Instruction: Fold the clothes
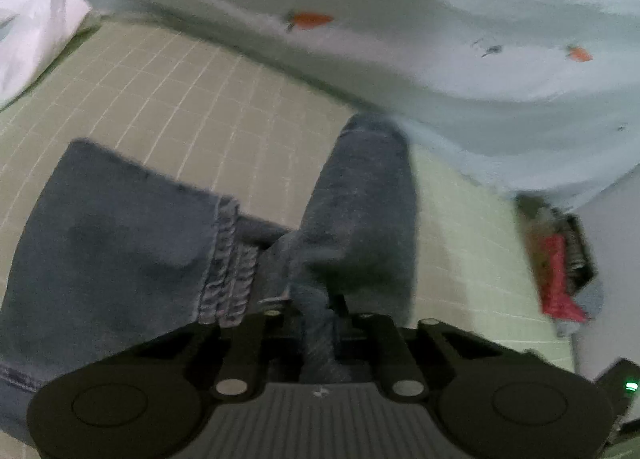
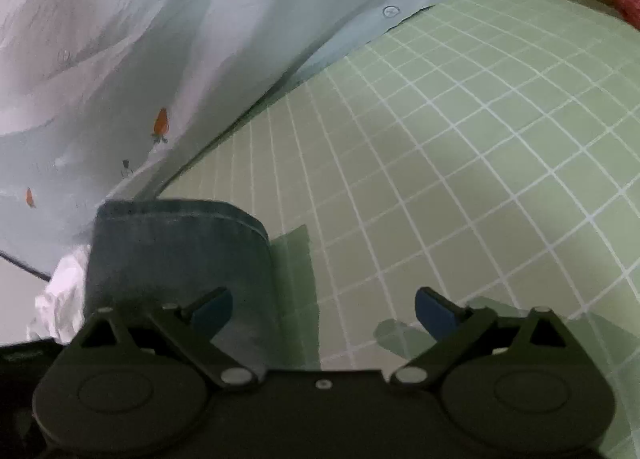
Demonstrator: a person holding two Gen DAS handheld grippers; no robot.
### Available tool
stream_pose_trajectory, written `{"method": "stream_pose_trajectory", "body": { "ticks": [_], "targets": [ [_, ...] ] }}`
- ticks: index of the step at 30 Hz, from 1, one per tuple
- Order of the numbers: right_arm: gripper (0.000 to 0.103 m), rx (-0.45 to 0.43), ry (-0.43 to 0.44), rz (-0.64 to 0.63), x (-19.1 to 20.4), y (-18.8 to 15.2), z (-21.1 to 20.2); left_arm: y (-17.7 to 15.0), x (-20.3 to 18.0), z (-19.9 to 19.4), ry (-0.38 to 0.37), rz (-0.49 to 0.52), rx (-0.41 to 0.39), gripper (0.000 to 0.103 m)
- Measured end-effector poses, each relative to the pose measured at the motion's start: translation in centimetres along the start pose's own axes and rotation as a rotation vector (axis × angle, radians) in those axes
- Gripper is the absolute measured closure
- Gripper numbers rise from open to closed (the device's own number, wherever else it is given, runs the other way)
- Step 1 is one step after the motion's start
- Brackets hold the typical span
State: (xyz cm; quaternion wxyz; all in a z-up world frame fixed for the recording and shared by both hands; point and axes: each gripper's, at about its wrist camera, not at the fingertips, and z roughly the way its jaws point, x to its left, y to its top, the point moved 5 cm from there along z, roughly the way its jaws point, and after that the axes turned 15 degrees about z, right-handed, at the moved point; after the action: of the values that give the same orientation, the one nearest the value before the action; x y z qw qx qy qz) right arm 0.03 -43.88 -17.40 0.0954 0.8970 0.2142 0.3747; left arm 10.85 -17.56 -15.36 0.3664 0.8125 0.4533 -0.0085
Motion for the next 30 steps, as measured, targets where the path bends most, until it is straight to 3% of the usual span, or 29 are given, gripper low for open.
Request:
{"method": "stream_pose_trajectory", "body": {
  "ticks": [3,6,10,11,15,17,18,19,21,22,25,30],
  "targets": [
    [0.004,0.005,-0.017,-0.017,-0.1,-0.4,0.1,0.8,-0.5,-2.8,-0.057,0.020,-0.054,0.091],
    [0.004,0.019,-0.027,-0.030,0.0,-0.7,0.5,1.7,0.1,-5.7,-0.060,0.049,-0.117,0.091],
    [0.004,0.040,-0.049,-0.080,0.7,-1.5,1.0,1.5,3.9,-8.8,0.028,0.023,-0.167,0.091],
    [0.004,0.046,-0.055,-0.094,0.9,-1.7,1.2,1.1,5.4,-8.9,0.091,0.022,-0.156,0.090],
    [0.004,0.081,-0.080,-0.147,1.6,-2.6,2.0,-1.9,11.5,-7.3,0.385,-0.018,0.002,0.072],
    [0.004,0.104,-0.090,-0.171,2.1,-3.1,2.5,-2.8,11.9,-7.0,0.362,-0.057,-0.002,0.065],
    [0.004,0.113,-0.093,-0.184,2.4,-3.4,2.7,-3.2,12.0,-6.8,0.347,-0.076,-0.005,0.051],
    [0.004,0.122,-0.096,-0.198,2.7,-3.7,2.9,-3.7,12.2,-6.7,0.332,-0.095,-0.008,0.032],
    [0.004,0.140,-0.101,-0.226,3.4,-4.2,3.2,-4.6,12.4,-6.4,0.303,-0.133,-0.015,0.016],
    [0.004,0.149,-0.103,-0.239,3.7,-4.5,3.4,-5.0,12.6,-6.2,0.288,-0.152,-0.018,0.016],
    [0.004,0.173,-0.103,-0.277,4.6,-5.3,3.9,-5.7,12.5,-4.5,0.388,-0.061,0.065,0.014],
    [0.002,0.200,-0.069,-0.337,6.9,-6.8,4.4,-6.6,13.4,-3.5,0.418,0.019,0.131,0.011]
  ]
}}
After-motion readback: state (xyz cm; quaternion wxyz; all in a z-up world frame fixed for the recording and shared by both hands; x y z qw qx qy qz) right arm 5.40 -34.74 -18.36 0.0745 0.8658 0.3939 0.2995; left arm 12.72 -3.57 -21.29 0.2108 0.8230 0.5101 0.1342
